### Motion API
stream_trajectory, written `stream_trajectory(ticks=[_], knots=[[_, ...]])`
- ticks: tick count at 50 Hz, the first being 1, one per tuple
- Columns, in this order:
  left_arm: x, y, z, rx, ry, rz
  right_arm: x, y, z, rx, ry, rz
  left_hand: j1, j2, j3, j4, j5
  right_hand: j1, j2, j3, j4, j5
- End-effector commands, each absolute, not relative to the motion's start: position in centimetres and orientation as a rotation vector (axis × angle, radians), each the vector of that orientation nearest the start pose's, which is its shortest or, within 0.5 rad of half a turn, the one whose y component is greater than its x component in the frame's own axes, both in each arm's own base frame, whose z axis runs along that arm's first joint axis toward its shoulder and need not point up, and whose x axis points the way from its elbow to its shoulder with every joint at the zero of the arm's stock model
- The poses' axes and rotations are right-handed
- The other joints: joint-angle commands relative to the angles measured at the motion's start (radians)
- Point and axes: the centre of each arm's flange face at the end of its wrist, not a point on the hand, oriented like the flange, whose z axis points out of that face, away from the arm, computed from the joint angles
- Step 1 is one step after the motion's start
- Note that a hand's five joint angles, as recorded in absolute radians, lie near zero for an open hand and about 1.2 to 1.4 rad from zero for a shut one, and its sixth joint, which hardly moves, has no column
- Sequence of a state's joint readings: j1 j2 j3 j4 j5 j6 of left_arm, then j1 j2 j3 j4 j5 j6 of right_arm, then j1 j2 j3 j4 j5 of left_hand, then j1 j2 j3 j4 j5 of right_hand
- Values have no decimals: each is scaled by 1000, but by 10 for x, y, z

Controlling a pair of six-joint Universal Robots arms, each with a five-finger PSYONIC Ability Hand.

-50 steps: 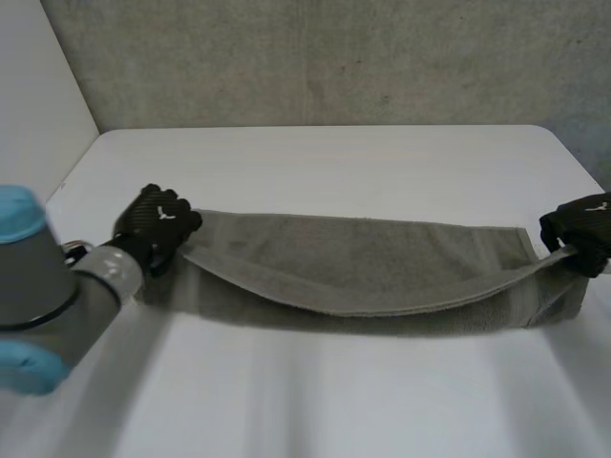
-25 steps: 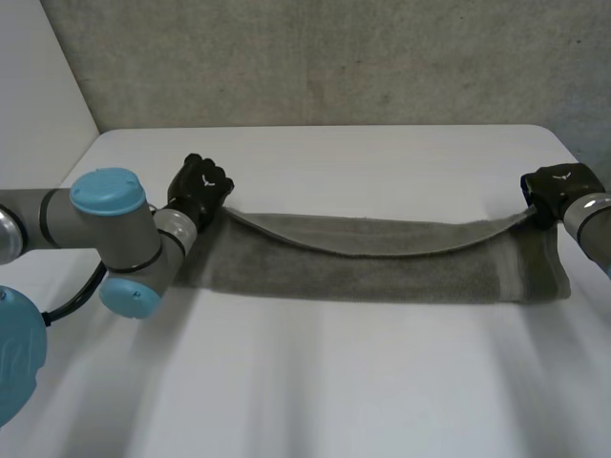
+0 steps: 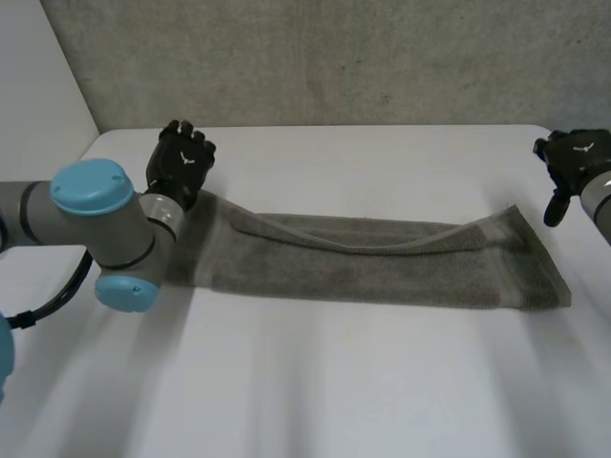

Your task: Fold the towel.

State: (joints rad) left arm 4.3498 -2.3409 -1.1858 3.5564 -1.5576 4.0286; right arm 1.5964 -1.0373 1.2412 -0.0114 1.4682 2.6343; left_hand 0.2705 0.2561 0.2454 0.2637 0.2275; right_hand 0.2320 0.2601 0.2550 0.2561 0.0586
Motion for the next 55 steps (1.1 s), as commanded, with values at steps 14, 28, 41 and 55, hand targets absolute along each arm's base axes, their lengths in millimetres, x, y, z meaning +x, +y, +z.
stream_trajectory(ticks=[14,28,41,55], knots=[[-280,-299,154,1565,1964,-1904,174,-334,230,-1043,2426,-1595,93,107,118,100,-39,144,116,121,120,143],[-299,-335,135,1592,2085,-1831,200,-360,169,-1074,2478,-1270,90,104,115,97,-42,126,98,103,102,125],[-308,-353,126,1559,2052,-1857,210,-395,158,-919,2468,-1430,-36,-22,-11,-29,-168,-57,-86,-80,-82,-59],[-303,-364,142,1338,2027,-1921,209,-388,187,-813,2375,-1595,-45,-31,-20,-38,-177,-57,-86,-80,-82,-59]])
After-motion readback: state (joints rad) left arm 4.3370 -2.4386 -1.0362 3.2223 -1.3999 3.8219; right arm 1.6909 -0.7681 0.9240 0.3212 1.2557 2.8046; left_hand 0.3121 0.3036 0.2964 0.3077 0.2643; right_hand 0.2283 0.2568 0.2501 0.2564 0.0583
